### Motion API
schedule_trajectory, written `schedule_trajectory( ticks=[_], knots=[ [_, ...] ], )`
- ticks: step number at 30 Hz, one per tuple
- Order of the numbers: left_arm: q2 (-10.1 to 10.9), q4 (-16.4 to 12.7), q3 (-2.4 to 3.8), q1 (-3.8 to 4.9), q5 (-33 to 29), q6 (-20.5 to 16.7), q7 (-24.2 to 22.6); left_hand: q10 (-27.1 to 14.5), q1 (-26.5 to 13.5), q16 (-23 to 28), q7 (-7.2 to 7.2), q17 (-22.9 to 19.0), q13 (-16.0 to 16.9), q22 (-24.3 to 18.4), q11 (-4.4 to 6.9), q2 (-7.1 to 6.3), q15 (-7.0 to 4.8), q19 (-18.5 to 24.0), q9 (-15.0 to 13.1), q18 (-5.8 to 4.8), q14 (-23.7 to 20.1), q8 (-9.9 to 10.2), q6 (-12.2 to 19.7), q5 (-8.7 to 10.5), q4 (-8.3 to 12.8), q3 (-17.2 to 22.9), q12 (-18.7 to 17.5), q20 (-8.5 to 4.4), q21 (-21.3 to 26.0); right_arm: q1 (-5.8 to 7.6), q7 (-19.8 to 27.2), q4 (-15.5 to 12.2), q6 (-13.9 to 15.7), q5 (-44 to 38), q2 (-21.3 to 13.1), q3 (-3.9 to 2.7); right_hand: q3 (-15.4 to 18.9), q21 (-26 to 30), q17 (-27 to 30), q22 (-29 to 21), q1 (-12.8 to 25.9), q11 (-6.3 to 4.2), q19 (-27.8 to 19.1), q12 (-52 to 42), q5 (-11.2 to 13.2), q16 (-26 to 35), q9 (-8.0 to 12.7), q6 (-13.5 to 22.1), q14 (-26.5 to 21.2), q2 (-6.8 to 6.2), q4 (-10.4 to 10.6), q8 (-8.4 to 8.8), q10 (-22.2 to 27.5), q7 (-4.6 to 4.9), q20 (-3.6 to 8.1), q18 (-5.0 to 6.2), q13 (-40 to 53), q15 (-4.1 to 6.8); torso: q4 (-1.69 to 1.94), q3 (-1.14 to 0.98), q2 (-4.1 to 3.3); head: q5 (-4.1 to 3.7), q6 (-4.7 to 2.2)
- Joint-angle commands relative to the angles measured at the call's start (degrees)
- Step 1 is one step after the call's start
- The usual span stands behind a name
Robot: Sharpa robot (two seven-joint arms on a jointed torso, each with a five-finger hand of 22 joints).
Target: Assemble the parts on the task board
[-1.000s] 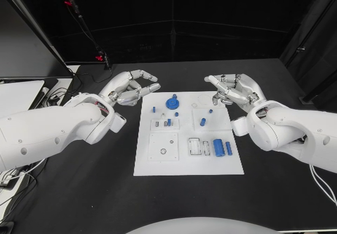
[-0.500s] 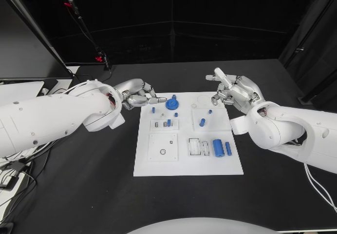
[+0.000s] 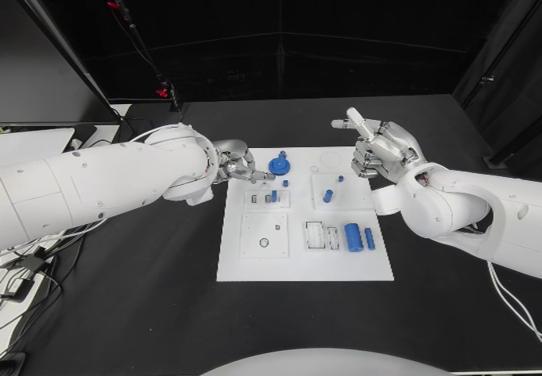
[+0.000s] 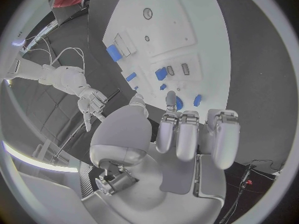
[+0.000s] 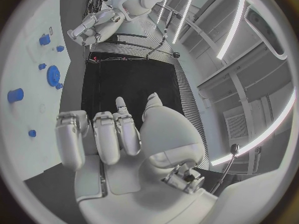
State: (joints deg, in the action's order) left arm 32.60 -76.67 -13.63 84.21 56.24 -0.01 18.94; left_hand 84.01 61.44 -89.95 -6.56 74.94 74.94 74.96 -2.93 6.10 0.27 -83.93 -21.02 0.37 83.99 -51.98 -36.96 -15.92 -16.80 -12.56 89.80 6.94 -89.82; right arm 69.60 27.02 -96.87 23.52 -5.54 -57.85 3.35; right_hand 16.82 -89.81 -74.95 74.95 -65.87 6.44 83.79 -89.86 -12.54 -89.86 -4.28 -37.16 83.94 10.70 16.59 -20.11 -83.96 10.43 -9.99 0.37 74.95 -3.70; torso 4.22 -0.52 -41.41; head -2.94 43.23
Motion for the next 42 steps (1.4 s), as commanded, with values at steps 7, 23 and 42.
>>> schedule_trajectory(
  ticks=[7, 23, 42],
  knots=[
    [-2.7, 2.4, 0.05, -0.16, 1.2, 5.6, 5.2, 6.0, -1.9, 0.0, 0.82, 15.1, 15.1, 15.0, 0.62, 1.92, -0.69, -6.1, -2.6, -0.37, 6.0, -0.5, 0.2, 1.71, 0.0, -1.5, 0.2, -0.68, -0.2, -0.03, -0.5, 0.8, -2.9, 0.5, 0.5, -0.01, 0.3, -0.2, -15.1, 15.1, -1.6, 0.77, 6.2, -0.1, -1.4, -0.1, 0.1, 0.4, 6.1, 0.55, -0.1, -0.85, -6.0, 0.86, -0.51, -0.37, 15.1, -0.47, -0.10, -0.01, -0.02, 0.08, 0.23],
    [-7.7, 6.1, 0.05, -1.21, 1.2, 10.0, 5.3, 6.0, -1.3, 0.0, 1.28, 15.1, 15.1, 15.0, 1.05, 3.16, -0.94, -6.1, -3.7, -0.37, 6.0, 0.0, -0.9, 1.37, 0.1, -1.8, 0.2, -0.88, -0.2, -0.21, -2.3, 1.9, -3.1, 0.5, 1.4, 0.01, 0.3, -0.2, -15.1, 15.1, -1.8, 0.86, 6.2, -0.1, -1.9, -0.1, 0.2, 0.7, 6.1, 1.25, -0.1, -1.13, -6.0, 0.97, -0.53, -0.37, 15.1, -0.51, 0.01, -0.05, 0.07, -0.07, 0.79],
    [-10.2, 9.2, 0.06, -2.12, 1.2, 11.6, 5.7, 6.0, -2.3, 0.0, 1.25, 15.1, 15.1, 15.0, 1.09, 4.46, -1.06, -6.1, -4.1, -0.37, 6.0, 2.2, -1.2, 1.47, 0.0, -2.7, 0.2, -1.07, -0.2, -0.23, -4.1, 2.3, -3.0, 0.5, 2.0, 0.06, 0.0, -0.2, -15.1, 15.1, -2.3, 1.00, 6.2, -0.1, -2.2, -0.1, 0.3, 1.7, 6.1, 1.75, -0.1, -1.16, -6.0, 1.13, -0.63, -0.37, 15.1, -0.65, -0.01, -0.07, 0.09, -0.64, 1.12]
  ],
)
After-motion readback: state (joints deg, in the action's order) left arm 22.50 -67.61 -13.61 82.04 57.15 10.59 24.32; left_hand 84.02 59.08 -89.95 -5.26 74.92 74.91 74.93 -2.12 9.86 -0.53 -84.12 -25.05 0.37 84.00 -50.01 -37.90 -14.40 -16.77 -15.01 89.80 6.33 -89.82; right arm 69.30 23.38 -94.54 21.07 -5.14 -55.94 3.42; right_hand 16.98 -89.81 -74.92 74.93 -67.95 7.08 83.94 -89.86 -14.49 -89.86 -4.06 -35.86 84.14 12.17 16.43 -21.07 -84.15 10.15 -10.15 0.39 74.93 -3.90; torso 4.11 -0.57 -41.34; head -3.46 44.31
